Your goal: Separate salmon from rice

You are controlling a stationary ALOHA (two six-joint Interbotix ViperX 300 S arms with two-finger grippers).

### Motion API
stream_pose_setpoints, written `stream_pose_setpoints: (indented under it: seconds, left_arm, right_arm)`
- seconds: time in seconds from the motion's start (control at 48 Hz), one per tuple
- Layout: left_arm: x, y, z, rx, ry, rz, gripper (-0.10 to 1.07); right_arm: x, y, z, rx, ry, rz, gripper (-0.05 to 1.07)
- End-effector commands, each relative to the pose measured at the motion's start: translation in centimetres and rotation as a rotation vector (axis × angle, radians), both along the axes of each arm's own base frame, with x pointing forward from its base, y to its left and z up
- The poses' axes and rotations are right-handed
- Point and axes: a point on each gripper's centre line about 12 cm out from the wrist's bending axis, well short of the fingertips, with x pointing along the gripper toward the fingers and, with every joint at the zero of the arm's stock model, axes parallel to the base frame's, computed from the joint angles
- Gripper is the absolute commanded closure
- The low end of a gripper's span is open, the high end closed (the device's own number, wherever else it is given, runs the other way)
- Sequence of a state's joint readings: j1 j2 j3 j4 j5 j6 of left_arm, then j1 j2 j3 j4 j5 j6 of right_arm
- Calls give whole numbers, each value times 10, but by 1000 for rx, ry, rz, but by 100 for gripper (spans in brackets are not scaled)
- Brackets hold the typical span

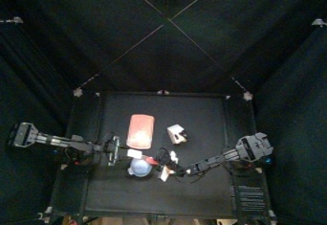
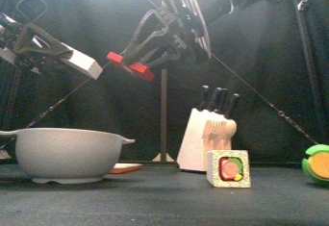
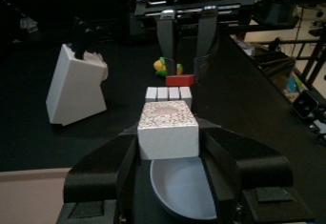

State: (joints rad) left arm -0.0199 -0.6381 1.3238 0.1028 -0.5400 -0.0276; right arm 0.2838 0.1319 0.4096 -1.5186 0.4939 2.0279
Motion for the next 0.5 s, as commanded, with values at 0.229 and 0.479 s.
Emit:
stream_pose_setpoints:
  seconds: [0.229,0.479]
  left_arm:
    - [3,1,5,-4,-18,5,51]
    - [4,5,7,-5,-23,24,51]
  right_arm:
    - [0,-1,27,15,-64,-3,47]
    - [12,6,22,73,-53,10,47]
